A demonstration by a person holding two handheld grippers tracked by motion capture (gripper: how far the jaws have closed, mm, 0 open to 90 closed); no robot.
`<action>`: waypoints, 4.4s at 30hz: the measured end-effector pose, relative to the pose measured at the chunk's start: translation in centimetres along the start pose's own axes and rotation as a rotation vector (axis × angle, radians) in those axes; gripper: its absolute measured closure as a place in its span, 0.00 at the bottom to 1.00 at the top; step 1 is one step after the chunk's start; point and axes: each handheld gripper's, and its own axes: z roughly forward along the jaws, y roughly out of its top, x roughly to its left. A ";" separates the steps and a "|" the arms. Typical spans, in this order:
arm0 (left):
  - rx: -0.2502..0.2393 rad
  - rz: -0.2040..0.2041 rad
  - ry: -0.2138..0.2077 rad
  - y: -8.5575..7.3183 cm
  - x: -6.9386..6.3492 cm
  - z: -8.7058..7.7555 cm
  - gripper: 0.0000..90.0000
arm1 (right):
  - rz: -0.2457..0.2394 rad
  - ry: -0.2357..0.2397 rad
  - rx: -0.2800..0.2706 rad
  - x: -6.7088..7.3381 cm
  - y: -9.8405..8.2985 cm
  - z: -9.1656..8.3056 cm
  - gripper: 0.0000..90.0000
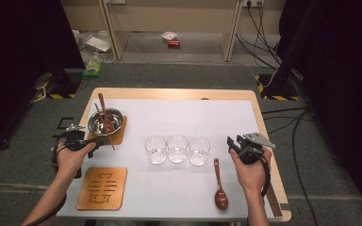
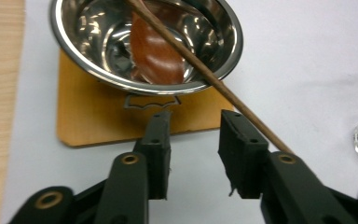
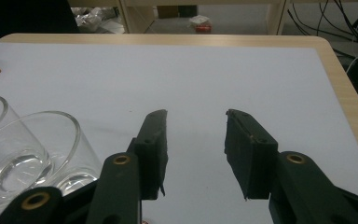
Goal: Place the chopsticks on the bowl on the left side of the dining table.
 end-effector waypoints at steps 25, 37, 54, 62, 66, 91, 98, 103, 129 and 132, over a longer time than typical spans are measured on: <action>-0.106 -0.036 0.004 -3.9 0.9 -2.9 0.48 | -0.004 -0.056 0.173 -2.9 0.4 -1.6 0.67; -0.112 -0.033 -0.005 -4.1 0.4 -3.1 0.46 | -0.002 -0.102 0.455 -6.1 -0.6 -1.7 0.80; -0.116 -0.033 -0.001 -4.1 0.4 -3.0 0.46 | 0.027 -0.109 0.665 -7.7 -1.6 -0.2 0.93; -0.109 -0.031 -0.001 -4.2 0.2 -2.8 0.46 | 0.014 -0.123 0.690 -7.4 -1.6 0.3 0.93; -0.103 -0.028 -0.008 -4.2 0.1 -2.8 0.46 | 0.001 -0.130 0.694 -7.3 -1.5 0.6 0.93; -0.104 -0.037 -0.009 -4.3 0.3 -2.8 0.46 | -0.004 -0.148 0.749 -6.7 -0.6 2.8 0.94; -0.109 -0.039 -0.004 -4.3 0.3 -2.8 0.46 | 0.013 -0.145 0.721 -7.2 1.3 5.5 0.94; -0.109 -0.043 -0.007 -4.3 0.4 -2.8 0.46 | 0.036 -0.141 0.745 -7.6 1.6 7.0 0.94; -0.112 -0.052 -0.004 -4.4 0.5 -2.9 0.46 | 0.005 -0.114 0.906 -6.8 1.3 3.6 0.87; -0.108 -0.048 -0.005 -4.4 0.5 -2.8 0.46 | 0.013 -0.113 0.917 -7.0 1.1 3.7 0.88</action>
